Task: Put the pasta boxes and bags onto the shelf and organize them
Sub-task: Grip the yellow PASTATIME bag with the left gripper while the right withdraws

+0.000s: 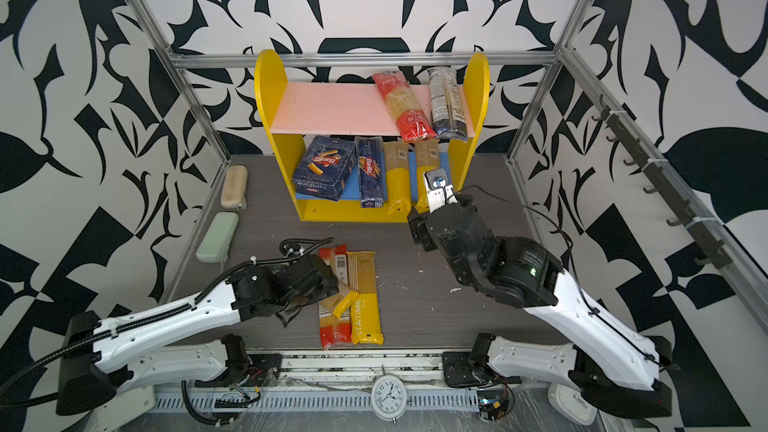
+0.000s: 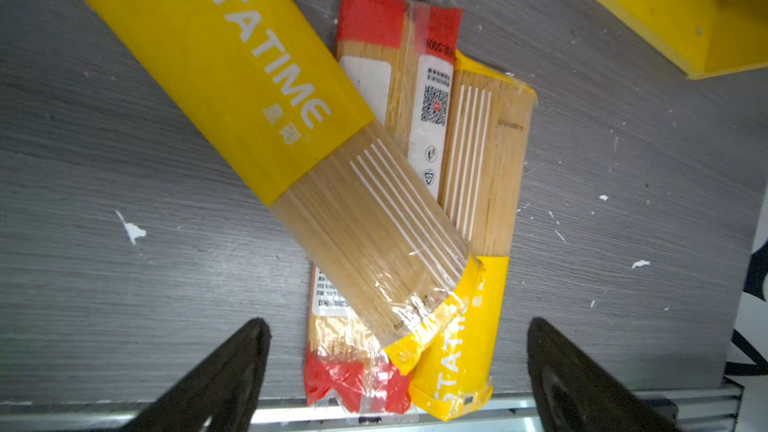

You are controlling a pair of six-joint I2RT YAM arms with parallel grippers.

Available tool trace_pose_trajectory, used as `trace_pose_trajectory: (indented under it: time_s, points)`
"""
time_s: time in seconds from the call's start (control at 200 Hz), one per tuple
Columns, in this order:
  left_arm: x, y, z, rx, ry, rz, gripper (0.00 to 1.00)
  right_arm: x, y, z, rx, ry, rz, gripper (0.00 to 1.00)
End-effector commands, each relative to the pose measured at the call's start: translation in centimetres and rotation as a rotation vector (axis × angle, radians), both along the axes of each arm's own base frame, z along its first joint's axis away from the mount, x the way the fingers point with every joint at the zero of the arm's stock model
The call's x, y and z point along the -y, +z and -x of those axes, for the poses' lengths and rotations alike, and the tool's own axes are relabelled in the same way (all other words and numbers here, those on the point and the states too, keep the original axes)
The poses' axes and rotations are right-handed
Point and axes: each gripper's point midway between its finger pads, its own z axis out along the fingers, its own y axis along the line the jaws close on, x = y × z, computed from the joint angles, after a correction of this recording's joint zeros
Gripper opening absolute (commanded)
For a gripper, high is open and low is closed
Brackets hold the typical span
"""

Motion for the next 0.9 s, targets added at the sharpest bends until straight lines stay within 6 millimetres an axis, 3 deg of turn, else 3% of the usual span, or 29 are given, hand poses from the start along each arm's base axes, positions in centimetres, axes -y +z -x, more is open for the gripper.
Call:
trace_pose_trajectory:
  time_s: [0.0,0.095,0.135,0.25,0.385,0.51,0.715,0.895]
  points:
    - [0.6,-1.2,0.0,-0.026,0.074,0.020,0.99,0.0,-2.8,1.2,-0.059,-0.015,-0.073,0.85]
    - [1.2,-1.7,-0.2,-0.039,0.080,0.003,0.99,-0.9,-6.2,2.7,-0.129,0.042,-0.092,0.88]
    - [1.3,-2.0,-0.4,-0.042,0.088,-0.005,0.99,-1.3,-7.6,3.3,-0.163,0.070,-0.101,1.00]
    - [2.1,-2.6,-0.7,-0.054,0.095,-0.013,0.99,-2.9,-11.3,5.0,-0.256,0.146,-0.157,1.00]
    - [2.9,-3.5,-0.9,-0.074,0.096,-0.044,0.99,-3.6,-14.1,6.3,-0.314,0.193,-0.200,1.00]
    - [3.0,-4.5,-1.1,-0.126,0.111,-0.089,0.99,-3.2,-15.3,6.6,-0.321,0.191,-0.191,1.00]
    - [2.9,-6.1,-1.2,-0.211,0.113,-0.138,0.99,-2.8,-15.2,6.9,-0.307,0.212,-0.215,1.00]
    - [1.6,-7.6,-1.1,-0.265,0.146,-0.157,0.99,-2.4,-15.5,6.8,-0.295,0.206,-0.189,1.00]
